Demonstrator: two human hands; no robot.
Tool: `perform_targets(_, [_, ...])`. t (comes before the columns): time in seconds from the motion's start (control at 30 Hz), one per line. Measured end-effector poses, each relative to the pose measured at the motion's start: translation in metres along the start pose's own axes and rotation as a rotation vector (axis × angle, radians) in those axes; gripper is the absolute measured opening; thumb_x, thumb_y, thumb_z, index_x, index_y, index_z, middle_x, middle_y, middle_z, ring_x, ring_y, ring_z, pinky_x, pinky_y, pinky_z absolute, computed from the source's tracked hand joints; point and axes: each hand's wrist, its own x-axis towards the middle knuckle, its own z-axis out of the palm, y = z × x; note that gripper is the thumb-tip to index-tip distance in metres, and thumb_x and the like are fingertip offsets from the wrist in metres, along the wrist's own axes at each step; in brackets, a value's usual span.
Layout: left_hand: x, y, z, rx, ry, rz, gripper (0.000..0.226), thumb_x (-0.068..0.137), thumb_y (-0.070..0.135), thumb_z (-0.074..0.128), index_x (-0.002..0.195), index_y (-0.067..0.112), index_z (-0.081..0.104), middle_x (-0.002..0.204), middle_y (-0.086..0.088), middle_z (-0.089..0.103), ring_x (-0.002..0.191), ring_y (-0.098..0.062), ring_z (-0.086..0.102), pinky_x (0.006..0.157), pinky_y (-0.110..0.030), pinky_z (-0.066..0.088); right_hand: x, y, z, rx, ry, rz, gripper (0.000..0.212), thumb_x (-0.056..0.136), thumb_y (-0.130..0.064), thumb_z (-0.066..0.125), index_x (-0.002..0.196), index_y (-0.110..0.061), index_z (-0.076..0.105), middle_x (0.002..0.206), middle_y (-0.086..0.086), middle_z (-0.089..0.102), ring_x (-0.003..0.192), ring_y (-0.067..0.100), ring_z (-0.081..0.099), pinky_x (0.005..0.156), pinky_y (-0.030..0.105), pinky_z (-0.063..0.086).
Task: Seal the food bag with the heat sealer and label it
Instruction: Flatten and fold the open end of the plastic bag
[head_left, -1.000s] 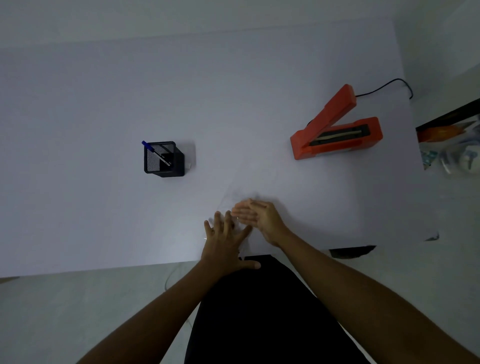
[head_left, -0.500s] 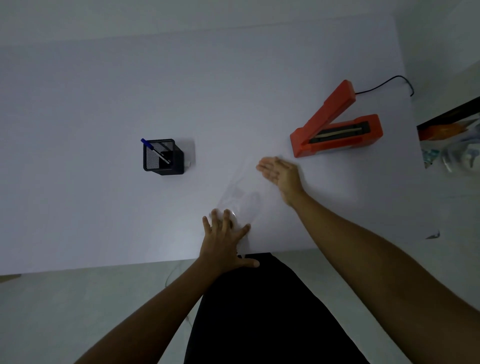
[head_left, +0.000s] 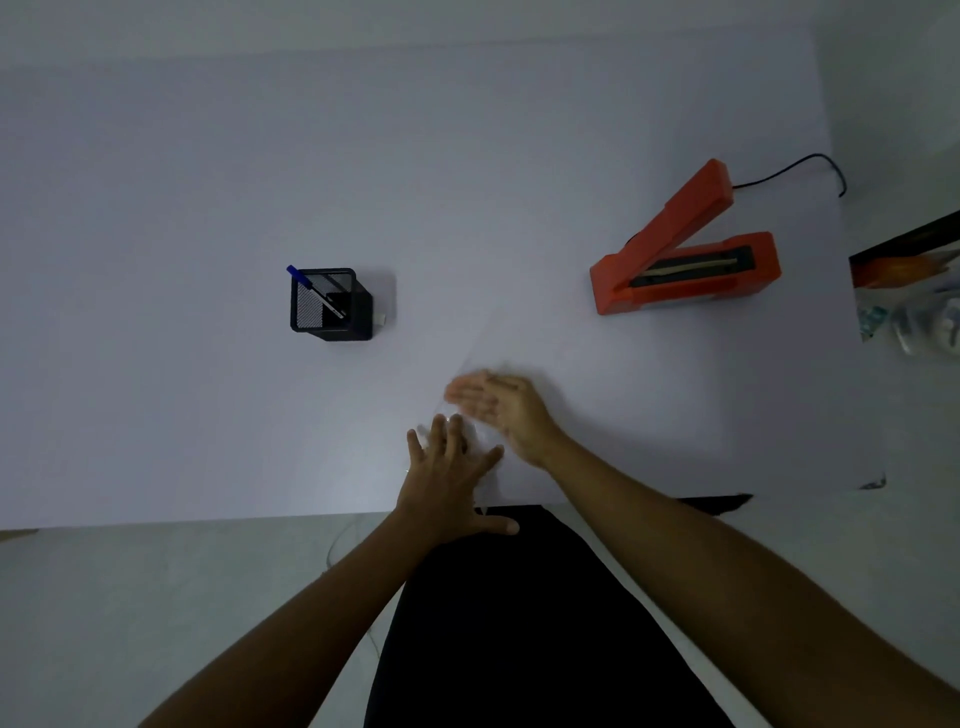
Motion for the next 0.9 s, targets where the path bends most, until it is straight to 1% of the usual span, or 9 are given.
perform_targets(0.03, [0.001, 0.0, 0.001, 0.003, -0.006, -0.004, 0.114, 0.053, 0.103, 0.02, 0.15, 0.044, 0.006, 0.161, -0.023, 0.001, 0.146, -0.048, -0.001, 0.11, -0.073, 0.006, 0.0, 0.008, 0.005, -0.007, -0.024, 0.019, 0.039, 0.105, -0.023, 0.034, 0.115, -0.004, 0.067, 0.115, 0.014, 0.072, 0.114, 0.027, 0.066, 0.105, 0.038, 0.048])
perform_targets(0.1, [0.001, -0.002, 0.003, 0.002, -0.032, -0.012, 0.114, 0.053, 0.103, 0.021, 0.15, 0.045, 0.002, 0.161, -0.022, -0.003, 0.146, -0.048, -0.005, 0.11, -0.073, 0.003, 0.005, 0.015, 0.005, 0.002, -0.011, 0.038, 0.04, 0.105, -0.024, 0.034, 0.118, -0.003, 0.065, 0.12, 0.016, 0.07, 0.114, 0.025, 0.067, 0.105, 0.038, 0.047])
perform_targets(0.23, [-0.001, -0.002, 0.002, -0.005, -0.051, -0.009, 0.114, 0.052, 0.102, 0.019, 0.149, 0.044, 0.008, 0.161, -0.021, -0.003, 0.146, -0.048, -0.007, 0.11, -0.073, 0.004, 0.023, 0.004, -0.008, -0.035, 0.024, 0.039, 0.038, 0.105, -0.023, 0.035, 0.119, -0.002, 0.063, 0.121, 0.016, 0.069, 0.112, 0.025, 0.067, 0.101, 0.036, 0.05])
perform_targets(0.33, [0.0, 0.0, 0.002, -0.018, -0.041, -0.013, 0.116, 0.051, 0.102, 0.019, 0.149, 0.042, 0.011, 0.16, -0.022, -0.002, 0.146, -0.049, -0.006, 0.11, -0.074, 0.006, 0.043, -0.021, -0.019, -0.014, 0.095, -0.03, 0.036, 0.105, -0.023, 0.037, 0.116, -0.003, 0.065, 0.116, 0.016, 0.07, 0.111, 0.025, 0.068, 0.098, 0.034, 0.051])
perform_targets(0.47, [0.001, -0.002, 0.003, -0.016, -0.028, -0.011, 0.115, 0.051, 0.102, 0.021, 0.149, 0.042, 0.012, 0.16, -0.022, -0.001, 0.145, -0.049, -0.005, 0.11, -0.073, 0.007, 0.07, -0.056, -0.04, 0.01, 0.184, -0.099, 0.039, 0.105, -0.025, 0.038, 0.116, 0.002, 0.063, 0.115, 0.019, 0.069, 0.109, 0.027, 0.069, 0.099, 0.034, 0.052])
perform_targets(0.57, [0.001, -0.003, 0.005, -0.013, -0.002, -0.006, 0.114, 0.052, 0.102, 0.024, 0.149, 0.042, 0.014, 0.159, -0.024, 0.002, 0.145, -0.05, -0.002, 0.11, -0.073, 0.01, 0.085, -0.077, -0.051, -0.003, 0.22, -0.155, 0.039, 0.105, -0.026, 0.038, 0.115, 0.002, 0.063, 0.113, 0.019, 0.069, 0.106, 0.026, 0.07, 0.101, 0.037, 0.052])
perform_targets(0.7, [-0.001, -0.003, 0.006, -0.006, 0.008, -0.003, 0.113, 0.053, 0.102, 0.025, 0.148, 0.042, 0.016, 0.159, -0.024, 0.003, 0.145, -0.05, 0.0, 0.109, -0.073, 0.01, 0.089, -0.094, -0.059, 0.035, 0.295, -0.189, 0.039, 0.105, -0.027, 0.038, 0.113, 0.001, 0.064, 0.116, 0.019, 0.069, 0.11, 0.027, 0.068, 0.105, 0.041, 0.048])
perform_targets(0.8, [-0.001, -0.003, 0.007, -0.004, -0.001, 0.007, 0.113, 0.053, 0.102, 0.025, 0.149, 0.042, 0.014, 0.159, -0.024, 0.002, 0.145, -0.051, -0.001, 0.11, -0.073, 0.01, 0.071, -0.085, -0.048, 0.045, 0.248, -0.177, 0.037, 0.104, -0.025, 0.039, 0.109, -0.002, 0.066, 0.111, 0.016, 0.07, 0.107, 0.027, 0.069, 0.103, 0.04, 0.05])
perform_targets(0.9, [-0.001, -0.003, 0.005, 0.003, -0.009, 0.008, 0.114, 0.053, 0.102, 0.024, 0.149, 0.042, 0.012, 0.159, -0.025, 0.001, 0.145, -0.051, -0.001, 0.109, -0.073, 0.01, 0.038, -0.045, -0.02, 0.083, 0.118, -0.082, 0.035, 0.104, -0.022, 0.038, 0.107, -0.003, 0.067, 0.109, 0.017, 0.071, 0.104, 0.028, 0.069, 0.101, 0.039, 0.049])
